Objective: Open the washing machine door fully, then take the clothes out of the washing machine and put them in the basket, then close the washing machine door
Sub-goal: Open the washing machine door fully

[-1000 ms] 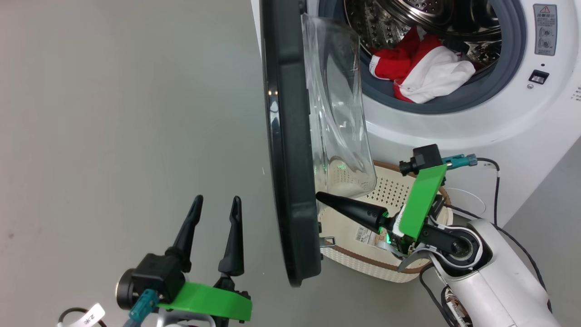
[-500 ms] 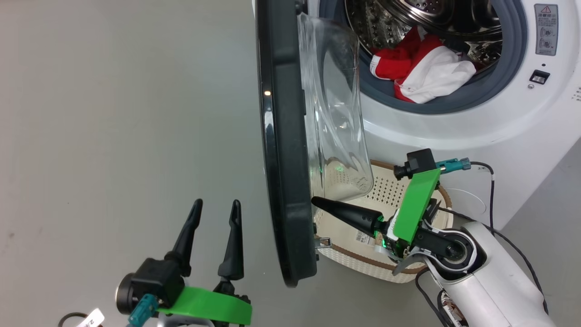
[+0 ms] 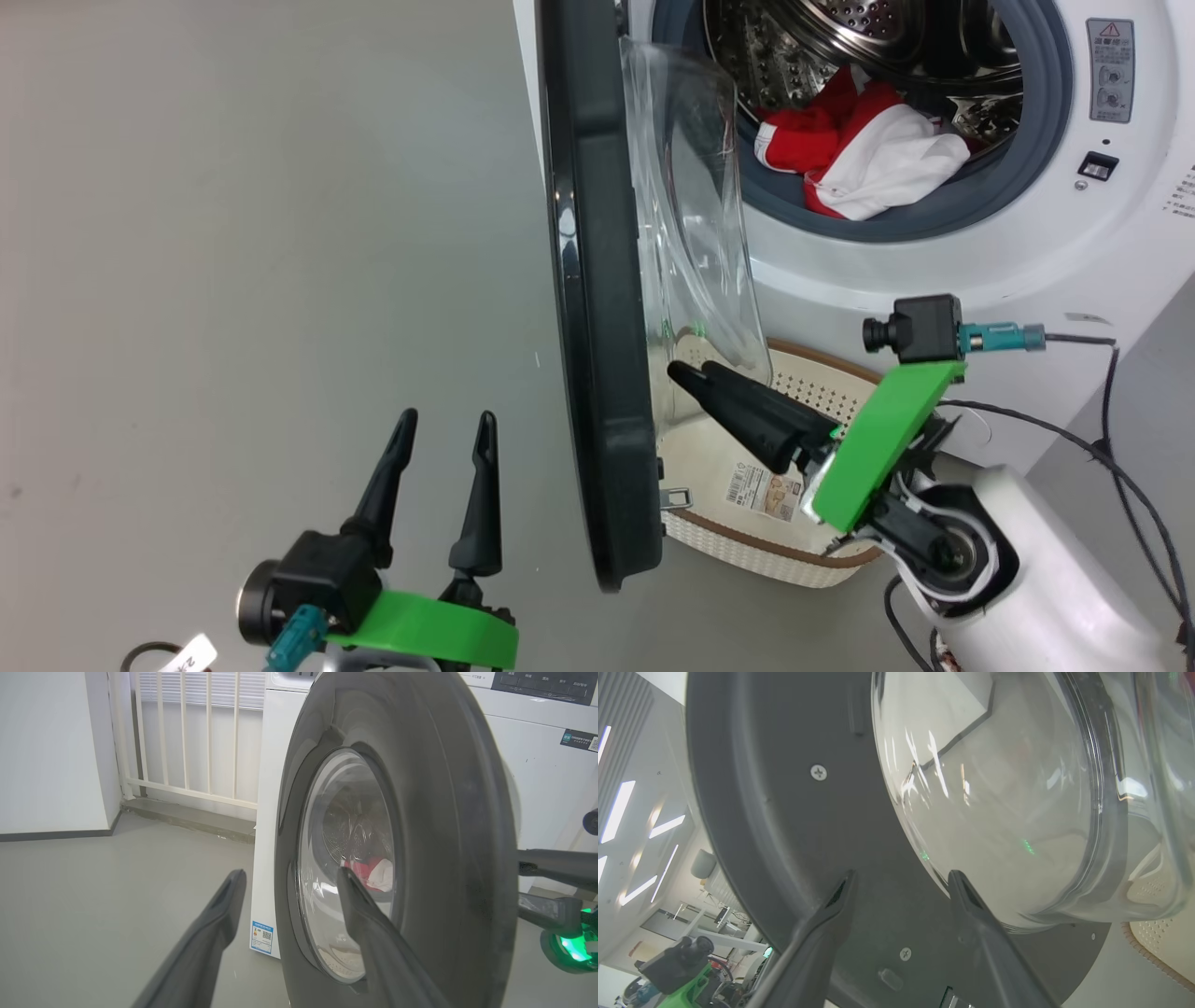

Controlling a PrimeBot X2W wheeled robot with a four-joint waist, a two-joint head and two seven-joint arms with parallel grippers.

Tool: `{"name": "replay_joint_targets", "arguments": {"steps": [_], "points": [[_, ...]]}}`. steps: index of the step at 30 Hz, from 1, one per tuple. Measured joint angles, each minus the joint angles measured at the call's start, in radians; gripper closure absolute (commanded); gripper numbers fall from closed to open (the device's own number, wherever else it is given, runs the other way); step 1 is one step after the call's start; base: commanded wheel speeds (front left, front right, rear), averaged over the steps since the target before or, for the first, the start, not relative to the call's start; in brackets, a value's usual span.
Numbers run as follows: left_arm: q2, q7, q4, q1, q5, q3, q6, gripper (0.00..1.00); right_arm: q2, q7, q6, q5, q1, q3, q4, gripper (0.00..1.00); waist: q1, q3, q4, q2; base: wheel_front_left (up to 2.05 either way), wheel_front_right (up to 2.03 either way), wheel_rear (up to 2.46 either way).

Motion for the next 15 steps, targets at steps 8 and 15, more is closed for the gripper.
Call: {"name": "replay_joint_targets", "arguments": {"steps": [8,15], "points": [[0.0,0.0,-0.009,0.001,0.005,0.01,-0.001,0.0,-0.035,-0.193,0.0,-0.258,0.08,0.017,-0.12,0.0,0.0,-0.006,-0.007,0.0,0.0,0.0,0.0],[0.0,0.0,-0.024,0.024,0.005,0.021,-0.001,0.0,-0.025,-0.423,0.0,-0.542,0.178,-0.067,-0.171,0.0,0.0,-0.009,-0.016,0.0,0.0,0.0,0.0]]}}
